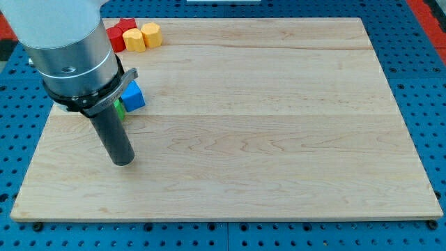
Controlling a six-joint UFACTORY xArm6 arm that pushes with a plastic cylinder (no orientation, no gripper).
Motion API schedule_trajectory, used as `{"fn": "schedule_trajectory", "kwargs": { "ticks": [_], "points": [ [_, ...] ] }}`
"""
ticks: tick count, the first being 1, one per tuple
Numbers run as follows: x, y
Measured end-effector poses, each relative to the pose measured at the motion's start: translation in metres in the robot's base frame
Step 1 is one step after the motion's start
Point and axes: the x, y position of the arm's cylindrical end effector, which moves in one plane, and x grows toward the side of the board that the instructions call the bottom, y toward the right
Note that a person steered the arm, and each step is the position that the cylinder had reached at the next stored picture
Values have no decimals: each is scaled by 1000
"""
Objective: Move red star into yellow blocks
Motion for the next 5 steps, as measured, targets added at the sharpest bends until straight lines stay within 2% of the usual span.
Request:
{"fn": "schedule_trajectory", "kwargs": {
  "ticks": [2,4,5],
  "points": [
    [2,6],
    [5,-37],
    [-16,-96]
  ]
}}
